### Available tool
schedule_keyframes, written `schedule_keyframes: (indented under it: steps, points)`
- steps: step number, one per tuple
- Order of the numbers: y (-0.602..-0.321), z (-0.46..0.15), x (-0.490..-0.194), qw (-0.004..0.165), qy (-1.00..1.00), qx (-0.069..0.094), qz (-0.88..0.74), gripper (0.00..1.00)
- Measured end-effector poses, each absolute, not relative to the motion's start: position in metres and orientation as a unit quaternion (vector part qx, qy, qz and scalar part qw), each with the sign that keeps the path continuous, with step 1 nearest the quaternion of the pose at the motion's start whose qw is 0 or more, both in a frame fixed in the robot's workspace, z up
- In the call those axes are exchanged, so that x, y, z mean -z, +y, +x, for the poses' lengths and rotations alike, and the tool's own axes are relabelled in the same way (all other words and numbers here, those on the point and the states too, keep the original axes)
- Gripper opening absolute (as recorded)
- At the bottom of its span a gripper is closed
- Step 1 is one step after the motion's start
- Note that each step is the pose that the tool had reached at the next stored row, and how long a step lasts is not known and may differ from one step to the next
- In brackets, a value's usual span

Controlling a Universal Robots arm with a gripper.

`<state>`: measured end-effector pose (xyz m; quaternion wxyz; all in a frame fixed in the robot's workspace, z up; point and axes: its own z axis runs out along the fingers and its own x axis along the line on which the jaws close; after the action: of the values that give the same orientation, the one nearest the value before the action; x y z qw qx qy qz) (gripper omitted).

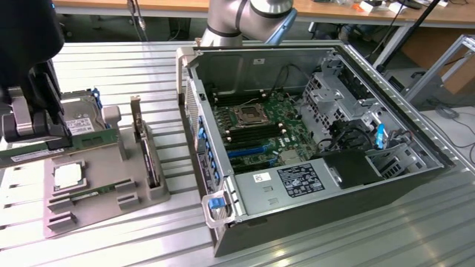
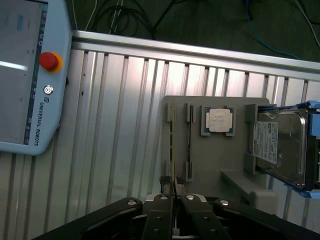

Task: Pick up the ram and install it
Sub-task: 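Pick up the ram and move it above insertion slot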

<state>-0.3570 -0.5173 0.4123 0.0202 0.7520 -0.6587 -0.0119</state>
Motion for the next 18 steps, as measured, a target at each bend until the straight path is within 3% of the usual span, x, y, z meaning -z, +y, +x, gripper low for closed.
schedule_keyframes:
  steps: [18]
  points:
    - [-0.517, -0.325, -0.412, 0.023, -0.659, 0.01, 0.752, 0.12]
